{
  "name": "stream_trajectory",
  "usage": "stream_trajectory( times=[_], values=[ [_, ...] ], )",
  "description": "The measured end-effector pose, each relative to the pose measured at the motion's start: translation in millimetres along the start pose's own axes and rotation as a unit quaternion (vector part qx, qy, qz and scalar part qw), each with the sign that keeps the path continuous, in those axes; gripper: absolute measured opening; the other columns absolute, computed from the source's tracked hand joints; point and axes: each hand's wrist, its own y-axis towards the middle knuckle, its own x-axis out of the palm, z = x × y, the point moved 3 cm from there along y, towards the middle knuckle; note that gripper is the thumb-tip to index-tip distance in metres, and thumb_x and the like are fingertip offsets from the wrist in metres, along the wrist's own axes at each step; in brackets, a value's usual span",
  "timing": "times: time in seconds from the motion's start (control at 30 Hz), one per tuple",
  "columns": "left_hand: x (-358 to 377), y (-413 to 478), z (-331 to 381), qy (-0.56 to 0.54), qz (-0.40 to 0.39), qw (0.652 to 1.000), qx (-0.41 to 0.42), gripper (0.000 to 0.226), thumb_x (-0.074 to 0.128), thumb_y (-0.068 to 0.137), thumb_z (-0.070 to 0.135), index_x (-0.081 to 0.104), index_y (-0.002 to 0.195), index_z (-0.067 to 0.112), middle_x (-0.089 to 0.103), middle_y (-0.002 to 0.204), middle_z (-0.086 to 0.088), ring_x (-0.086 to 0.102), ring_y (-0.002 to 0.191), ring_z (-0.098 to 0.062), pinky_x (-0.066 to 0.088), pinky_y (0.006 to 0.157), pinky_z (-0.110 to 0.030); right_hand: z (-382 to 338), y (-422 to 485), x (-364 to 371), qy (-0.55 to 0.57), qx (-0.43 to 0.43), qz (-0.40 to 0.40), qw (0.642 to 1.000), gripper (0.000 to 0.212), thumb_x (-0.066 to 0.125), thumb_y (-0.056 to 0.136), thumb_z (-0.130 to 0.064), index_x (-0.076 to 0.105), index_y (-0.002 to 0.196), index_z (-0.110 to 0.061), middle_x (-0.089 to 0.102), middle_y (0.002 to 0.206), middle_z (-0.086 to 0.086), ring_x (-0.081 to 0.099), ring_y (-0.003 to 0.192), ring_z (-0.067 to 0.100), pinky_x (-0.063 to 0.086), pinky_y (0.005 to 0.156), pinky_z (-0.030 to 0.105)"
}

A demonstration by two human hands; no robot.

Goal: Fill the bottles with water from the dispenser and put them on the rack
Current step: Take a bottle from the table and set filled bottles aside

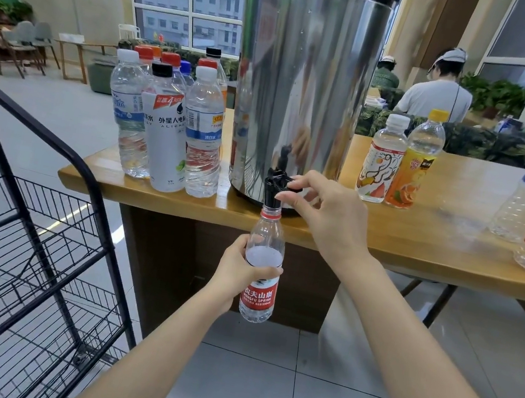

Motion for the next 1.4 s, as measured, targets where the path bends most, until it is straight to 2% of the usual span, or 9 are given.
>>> stream_trajectory(
  times=[0.2, 0.4, 0.53, 1.03, 1.2, 1.4],
  values=[
    [0.0, -0.2, 0.1, 0.000, 0.002, 1.000, -0.001, 0.067, 0.085, 0.073, 0.018, 0.049, 0.128, 0.024, 0.059, 0.124, -0.001, 0.057, 0.112, -0.020, 0.052, 0.096, -0.042, -0.7, -1.0, -0.5, 0.007, 0.002, 0.005, 1.000, 0.038, 0.057, 0.086, -0.052, 0.068, 0.100, -0.018, 0.061, 0.075, -0.011, 0.058, 0.064, 0.008, 0.052, 0.055, 0.032],
    [0.2, -1.7, 0.5, -0.003, 0.009, 1.000, 0.009, 0.069, 0.085, 0.073, 0.017, 0.046, 0.129, 0.026, 0.058, 0.126, 0.000, 0.057, 0.113, -0.020, 0.051, 0.096, -0.041, -0.3, -1.4, -0.1, 0.007, 0.002, 0.008, 1.000, 0.035, 0.060, 0.086, -0.049, 0.069, 0.100, -0.018, 0.063, 0.075, -0.009, 0.059, 0.063, 0.008, 0.052, 0.055, 0.032],
    [0.6, -1.1, 2.5, -0.002, 0.009, 1.000, 0.010, 0.077, 0.086, 0.072, 0.016, 0.042, 0.134, 0.029, 0.055, 0.131, 0.000, 0.055, 0.119, -0.022, 0.049, 0.101, -0.048, 0.6, -1.4, 0.8, 0.009, 0.005, 0.010, 1.000, 0.033, 0.061, 0.086, -0.048, 0.069, 0.100, -0.018, 0.067, 0.076, -0.005, 0.060, 0.064, 0.008, 0.053, 0.056, 0.033],
    [0.8, 0.1, 1.6, -0.003, 0.010, 1.000, 0.006, 0.077, 0.086, 0.073, 0.018, 0.042, 0.135, 0.029, 0.055, 0.133, 0.000, 0.055, 0.119, -0.022, 0.049, 0.101, -0.049, 0.7, -2.0, 1.3, 0.009, 0.003, 0.016, 1.000, 0.035, 0.060, 0.086, -0.049, 0.069, 0.100, -0.017, 0.070, 0.081, -0.003, 0.061, 0.065, 0.010, 0.054, 0.055, 0.035],
    [0.5, 0.3, 0.8, -0.005, 0.008, 1.000, 0.008, 0.075, 0.086, 0.073, 0.018, 0.043, 0.133, 0.031, 0.056, 0.132, 0.001, 0.055, 0.117, -0.021, 0.050, 0.100, -0.045, 1.0, -2.0, 1.6, 0.009, 0.005, 0.018, 1.000, 0.038, 0.057, 0.086, -0.051, 0.069, 0.101, -0.018, 0.070, 0.079, -0.003, 0.061, 0.064, 0.010, 0.054, 0.055, 0.034],
    [0.2, 0.9, 0.6, -0.006, 0.010, 1.000, 0.005, 0.076, 0.086, 0.072, 0.018, 0.043, 0.133, 0.031, 0.056, 0.132, 0.001, 0.056, 0.118, -0.022, 0.049, 0.101, -0.048, 1.7, -2.8, 2.5, 0.009, 0.000, 0.020, 1.000, 0.038, 0.056, 0.086, -0.051, 0.069, 0.099, -0.018, 0.069, 0.079, -0.003, 0.061, 0.064, 0.010, 0.053, 0.054, 0.034]
  ],
)
